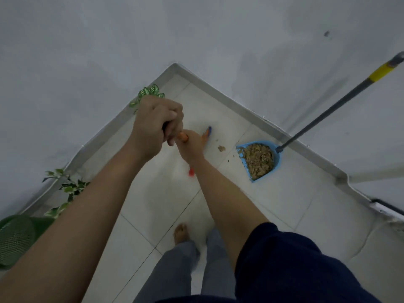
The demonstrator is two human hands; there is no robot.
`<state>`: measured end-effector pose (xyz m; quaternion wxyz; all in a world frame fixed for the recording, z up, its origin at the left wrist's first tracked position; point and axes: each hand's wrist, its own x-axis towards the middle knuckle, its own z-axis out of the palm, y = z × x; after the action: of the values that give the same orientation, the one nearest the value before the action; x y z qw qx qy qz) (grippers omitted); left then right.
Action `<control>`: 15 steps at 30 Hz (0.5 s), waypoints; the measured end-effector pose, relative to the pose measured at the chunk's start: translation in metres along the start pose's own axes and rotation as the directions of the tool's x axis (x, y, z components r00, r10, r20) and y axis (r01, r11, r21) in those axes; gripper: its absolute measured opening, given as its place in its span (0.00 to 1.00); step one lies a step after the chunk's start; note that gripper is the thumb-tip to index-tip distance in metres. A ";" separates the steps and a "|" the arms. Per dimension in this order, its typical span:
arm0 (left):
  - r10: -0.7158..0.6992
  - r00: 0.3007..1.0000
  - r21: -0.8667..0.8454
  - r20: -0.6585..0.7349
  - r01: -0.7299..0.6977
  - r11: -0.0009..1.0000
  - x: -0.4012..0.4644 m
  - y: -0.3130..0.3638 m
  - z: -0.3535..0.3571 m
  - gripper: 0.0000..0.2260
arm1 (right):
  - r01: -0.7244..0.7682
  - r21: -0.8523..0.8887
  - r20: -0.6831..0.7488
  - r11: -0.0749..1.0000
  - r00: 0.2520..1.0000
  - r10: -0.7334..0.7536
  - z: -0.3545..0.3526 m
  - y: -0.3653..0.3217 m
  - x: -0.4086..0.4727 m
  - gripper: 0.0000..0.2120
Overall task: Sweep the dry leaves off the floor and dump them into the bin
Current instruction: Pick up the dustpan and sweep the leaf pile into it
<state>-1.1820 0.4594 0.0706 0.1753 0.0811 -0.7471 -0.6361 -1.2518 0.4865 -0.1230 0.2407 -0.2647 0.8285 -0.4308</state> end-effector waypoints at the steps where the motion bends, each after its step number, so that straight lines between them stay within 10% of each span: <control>1: -0.018 0.999 -0.024 0.034 0.019 1.000 -0.003 -0.004 0.003 0.13 | -0.047 0.047 -0.047 0.998 0.998 0.049 0.001 0.011 -0.009 0.21; 9: 0.026 0.987 -0.105 0.159 -0.009 0.994 -0.013 0.021 0.006 0.14 | -0.067 0.030 -0.202 0.997 0.977 0.071 -0.022 0.004 -0.048 0.22; 15: 0.090 0.990 -0.099 0.104 -0.080 0.992 -0.010 0.054 -0.017 0.15 | -0.029 0.011 0.015 1.000 0.999 0.029 -0.030 -0.049 -0.050 0.23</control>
<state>-1.1612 0.4569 0.1238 0.1652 0.0061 -0.7273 -0.6661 -1.2219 0.5128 -0.0577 0.2546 -0.2546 0.8278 -0.4302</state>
